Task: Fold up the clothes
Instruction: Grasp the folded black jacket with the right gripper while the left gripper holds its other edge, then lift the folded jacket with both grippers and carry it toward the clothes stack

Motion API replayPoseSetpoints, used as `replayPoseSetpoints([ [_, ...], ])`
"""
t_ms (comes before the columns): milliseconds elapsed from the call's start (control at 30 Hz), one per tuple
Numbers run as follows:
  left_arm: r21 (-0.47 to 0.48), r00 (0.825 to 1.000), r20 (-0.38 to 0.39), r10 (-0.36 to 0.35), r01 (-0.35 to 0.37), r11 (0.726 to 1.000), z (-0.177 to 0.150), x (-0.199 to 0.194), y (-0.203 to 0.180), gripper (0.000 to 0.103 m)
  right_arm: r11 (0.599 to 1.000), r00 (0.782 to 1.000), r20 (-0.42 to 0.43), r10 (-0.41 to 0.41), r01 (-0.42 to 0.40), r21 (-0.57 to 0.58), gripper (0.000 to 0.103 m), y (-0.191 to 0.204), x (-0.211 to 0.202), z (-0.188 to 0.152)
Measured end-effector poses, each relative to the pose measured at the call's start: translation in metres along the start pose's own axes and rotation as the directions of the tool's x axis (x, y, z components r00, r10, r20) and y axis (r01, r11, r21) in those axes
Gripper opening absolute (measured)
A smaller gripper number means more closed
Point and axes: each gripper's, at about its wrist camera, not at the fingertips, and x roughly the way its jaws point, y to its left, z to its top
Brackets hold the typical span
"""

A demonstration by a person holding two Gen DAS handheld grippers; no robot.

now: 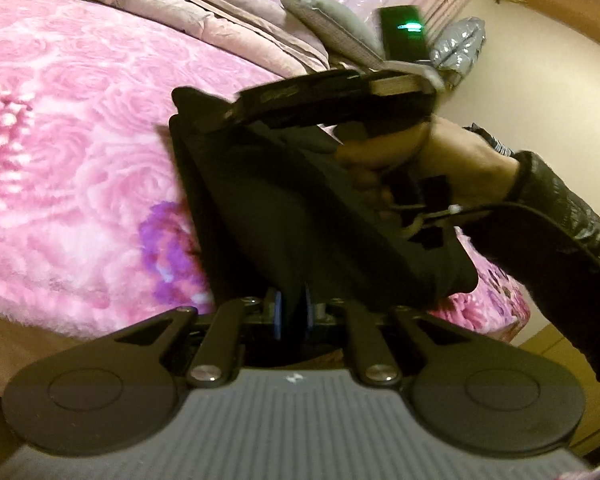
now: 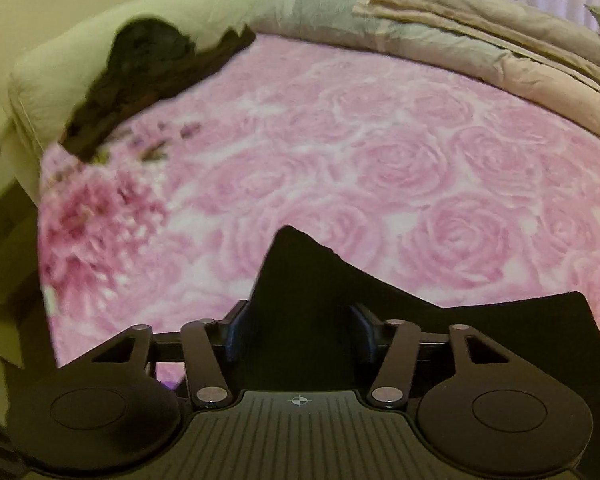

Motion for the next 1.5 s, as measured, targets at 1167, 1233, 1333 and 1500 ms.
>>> replayPoseSetpoints([
  [1167,0.994,0.920,0.102,0.377,-0.077,-0.083,-0.088,0.081,-0.111,0.060,0.421,0.853,0.257,-0.454,0.460,-0.781,0.094,0.045,-0.139,-0.263],
  [1233,0.984,0.908,0.137,0.397,-0.078,-0.160,-0.097,0.085,-0.110,0.060,0.379,0.856,0.273,-0.439,0.452,-0.808,0.092,0.046,-0.128,-0.261],
  [1333,0.958,0.892,0.188,0.411,-0.075,-0.276,-0.110,0.091,-0.109,0.060,0.376,0.861,0.274,-0.428,0.446,-0.813,0.075,0.042,-0.121,-0.254],
  [1500,0.969,0.881,0.151,0.449,-0.043,-0.241,-0.092,0.094,-0.113,0.043,0.415,0.871,0.244,-0.427,0.428,-0.803,0.064,0.037,-0.121,-0.241],
])
